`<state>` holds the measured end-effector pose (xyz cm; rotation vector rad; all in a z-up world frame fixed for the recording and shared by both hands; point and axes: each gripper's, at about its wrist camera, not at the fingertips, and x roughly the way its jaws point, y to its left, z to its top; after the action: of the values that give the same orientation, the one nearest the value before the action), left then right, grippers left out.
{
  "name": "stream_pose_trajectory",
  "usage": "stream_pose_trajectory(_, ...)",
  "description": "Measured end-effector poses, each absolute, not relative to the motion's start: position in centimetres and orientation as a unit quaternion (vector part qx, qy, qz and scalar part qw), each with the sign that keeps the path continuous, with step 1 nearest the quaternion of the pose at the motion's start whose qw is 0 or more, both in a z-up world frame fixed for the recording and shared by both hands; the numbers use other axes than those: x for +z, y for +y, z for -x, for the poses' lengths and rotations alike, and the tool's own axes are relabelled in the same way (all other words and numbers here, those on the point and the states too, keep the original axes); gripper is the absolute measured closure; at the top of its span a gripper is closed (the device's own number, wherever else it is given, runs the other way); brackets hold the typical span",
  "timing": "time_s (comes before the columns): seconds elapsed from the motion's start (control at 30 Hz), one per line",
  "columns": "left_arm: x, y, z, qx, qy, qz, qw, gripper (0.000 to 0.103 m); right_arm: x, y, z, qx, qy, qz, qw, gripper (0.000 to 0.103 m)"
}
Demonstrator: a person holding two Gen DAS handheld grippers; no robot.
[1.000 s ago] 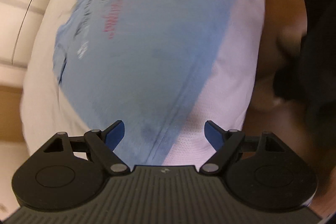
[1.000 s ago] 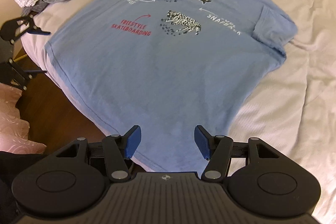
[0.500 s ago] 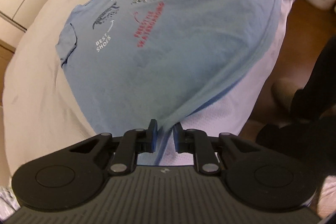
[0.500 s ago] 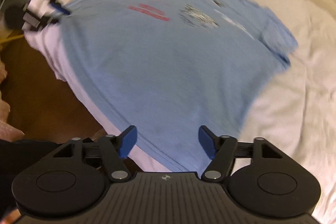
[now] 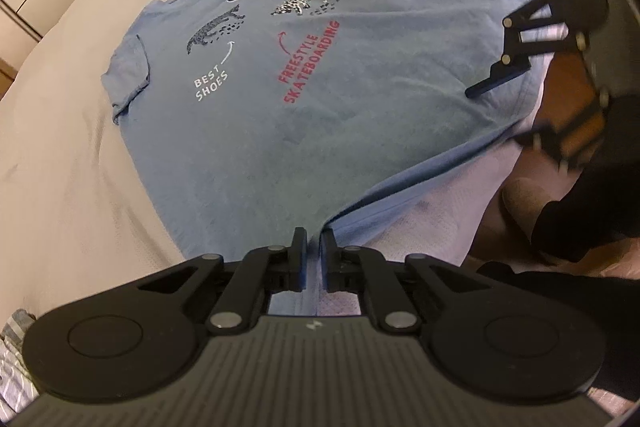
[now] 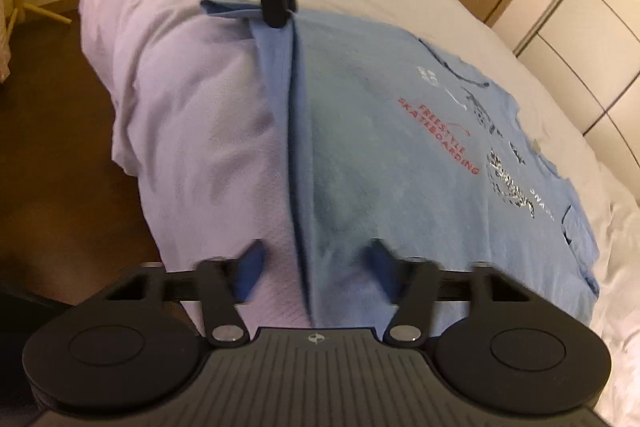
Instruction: Fold clothes
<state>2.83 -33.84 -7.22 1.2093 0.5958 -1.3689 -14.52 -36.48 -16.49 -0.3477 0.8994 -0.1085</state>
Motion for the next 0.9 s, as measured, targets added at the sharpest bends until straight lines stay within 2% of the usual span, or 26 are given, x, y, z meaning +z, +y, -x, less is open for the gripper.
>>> stream_pose_trajectory(0.13,-8.5,-33.4,-1.5,-0.586,0.207,-0.554,0.554,0.092,-14.8,-38.8,14.4,-0.032,0.446,0.118,0.887,0.103)
stream_pose_trajectory(0.2,-9.3,-33.0,-0.8,-0.583,0.177,-0.576,0.545,0.08,-13.8,-39.7,14.3,-0.026,0.448,0.104,0.888,0.103)
stream_pose_trajectory(0.23,-9.7,-32.8,-0.5,-0.58,0.163,-0.585,0.542,0.064,-13.3,-40.2,14.1,-0.023,0.449,0.099,0.888,0.103)
stream_pose_trajectory(0.27,-10.1,-32.5,-0.3,-0.577,0.152,-0.593,0.54,0.06,-12.9,-40.5,14.1,-0.021,0.45,0.095,0.888,0.103)
stream_pose_trajectory(0.4,-11.2,-31.7,0.0,-0.565,0.125,-0.622,0.527,0.06,-11.7,-40.8,13.8,-0.012,0.449,0.107,0.887,0.103)
stream_pose_trajectory(0.43,-11.4,-31.6,0.0,-0.564,0.124,-0.627,0.523,0.064,-11.5,-40.8,13.8,-0.009,0.449,0.111,0.886,0.103)
stream_pose_trajectory(0.47,-11.5,-31.5,-0.2,-0.564,0.125,-0.63,0.519,0.078,-11.3,-40.9,13.8,-0.007,0.45,0.113,0.886,0.103)
stream_pose_trajectory(0.53,-11.2,-31.6,-0.7,-0.566,0.143,-0.625,0.518,0.099,-11.3,-40.9,13.9,-0.003,0.452,0.117,0.884,0.103)
stream_pose_trajectory(0.63,-9.5,-32.1,-1.9,-0.57,0.189,-0.587,0.543,0.1,-12.0,-40.6,14.0,-0.007,0.456,0.119,0.882,0.103)
stream_pose_trajectory(0.67,-8.8,-32.3,-2.5,-0.571,0.213,-0.565,0.556,0.101,-12.4,-40.4,14.0,-0.013,0.457,0.122,0.881,0.103)
stream_pose_trajectory(0.7,-8.1,-32.5,-3.1,-0.571,0.231,-0.55,0.564,0.101,-12.8,-40.1,13.9,-0.02,0.457,0.127,0.88,0.097)
stream_pose_trajectory(0.77,-7.0,-32.8,-4.0,-0.57,0.255,-0.526,0.577,0.101,-13.3,-39.3,13.8,-0.037,0.452,0.127,0.882,0.075)
stream_pose_trajectory(0.8,-6.5,-32.9,-4.5,-0.57,0.268,-0.514,0.582,0.101,-13.4,-38.8,13.7,-0.045,0.444,0.124,0.886,0.072)
stream_pose_trajectory(0.83,-6.0,-33.1,-4.9,-0.569,0.28,-0.502,0.588,0.101,-13.5,-38.3,13.6,-0.053,0.436,0.127,0.889,0.062)
stream_pose_trajectory(0.87,-5.4,-33.2,-5.4,-0.568,0.292,-0.49,0.593,0.101,-13.8,-37.5,13.4,-0.06,0.428,0.136,0.892,0.057)
stream_pose_trajectory(0.9,-5.0,-33.3,-5.7,-0.568,0.299,-0.482,0.596,0.101,-14.4,-36.9,13.1,-0.068,0.426,0.148,0.89,0.056)
